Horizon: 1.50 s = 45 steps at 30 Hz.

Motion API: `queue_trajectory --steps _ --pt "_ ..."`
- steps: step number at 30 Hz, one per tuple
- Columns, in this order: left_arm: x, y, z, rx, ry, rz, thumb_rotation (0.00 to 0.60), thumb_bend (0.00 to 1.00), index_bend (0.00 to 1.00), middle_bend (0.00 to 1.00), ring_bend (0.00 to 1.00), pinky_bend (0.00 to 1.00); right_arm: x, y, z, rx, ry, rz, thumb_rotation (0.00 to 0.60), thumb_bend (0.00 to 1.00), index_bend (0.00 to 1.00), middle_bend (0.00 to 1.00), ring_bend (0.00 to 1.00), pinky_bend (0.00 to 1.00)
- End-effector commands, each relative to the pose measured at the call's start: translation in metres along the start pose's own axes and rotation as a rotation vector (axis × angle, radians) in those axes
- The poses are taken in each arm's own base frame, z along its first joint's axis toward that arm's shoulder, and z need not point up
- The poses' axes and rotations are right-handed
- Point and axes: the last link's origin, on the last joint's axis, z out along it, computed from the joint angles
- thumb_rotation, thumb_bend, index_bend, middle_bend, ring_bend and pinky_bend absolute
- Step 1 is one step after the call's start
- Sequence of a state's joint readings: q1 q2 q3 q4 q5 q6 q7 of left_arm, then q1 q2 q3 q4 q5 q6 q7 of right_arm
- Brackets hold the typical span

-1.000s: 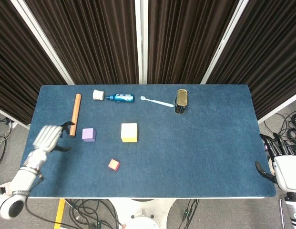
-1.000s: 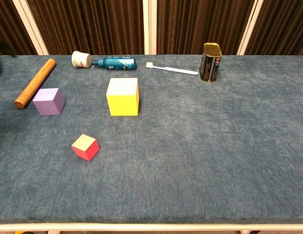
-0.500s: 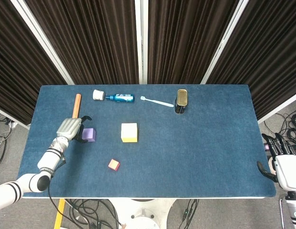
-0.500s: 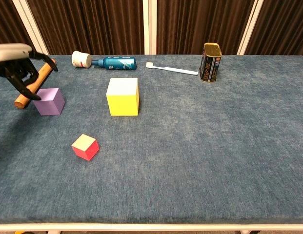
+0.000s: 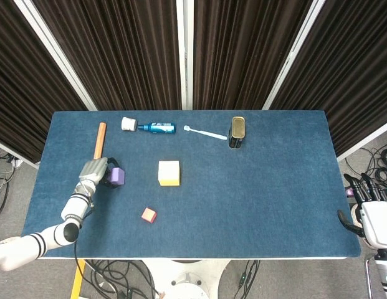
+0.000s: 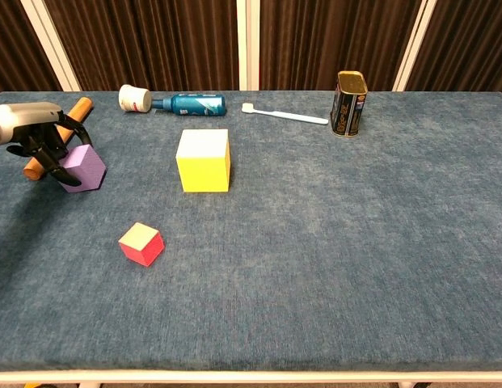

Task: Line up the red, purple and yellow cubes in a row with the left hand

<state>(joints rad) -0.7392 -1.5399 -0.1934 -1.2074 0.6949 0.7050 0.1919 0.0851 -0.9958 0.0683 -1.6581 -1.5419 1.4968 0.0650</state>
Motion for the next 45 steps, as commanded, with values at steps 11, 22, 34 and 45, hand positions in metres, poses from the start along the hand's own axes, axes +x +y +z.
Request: queue_trajectory --steps 11,22,34,45 --pt "0.005 0.047 0.005 -0.058 0.024 0.014 0.6 0.22 0.56 0.94 0.97 1.0 0.001 0.0 -0.004 0.003 0.002 -0.004 0.6 0.24 0.08 0.16 0.02 0.16" --pt "-0.002 0.088 0.015 -0.036 -0.014 0.055 0.6 0.22 0.56 0.94 0.97 1.0 0.005 0.009 -0.008 -0.021 0.011 0.0 0.6 0.24 0.08 0.16 0.02 0.16" --pt "-0.008 0.112 0.016 -0.017 -0.027 0.095 0.6 0.22 0.55 0.94 0.97 1.0 0.006 0.017 -0.011 -0.033 0.016 0.01 0.6 0.24 0.08 0.16 0.02 0.16" --pt "-0.013 0.122 0.016 -0.002 -0.045 0.11 0.6 0.21 0.45 0.94 0.97 1.0 0.007 0.023 -0.013 -0.044 0.019 0.013 0.6 0.24 0.08 0.16 0.02 0.16"
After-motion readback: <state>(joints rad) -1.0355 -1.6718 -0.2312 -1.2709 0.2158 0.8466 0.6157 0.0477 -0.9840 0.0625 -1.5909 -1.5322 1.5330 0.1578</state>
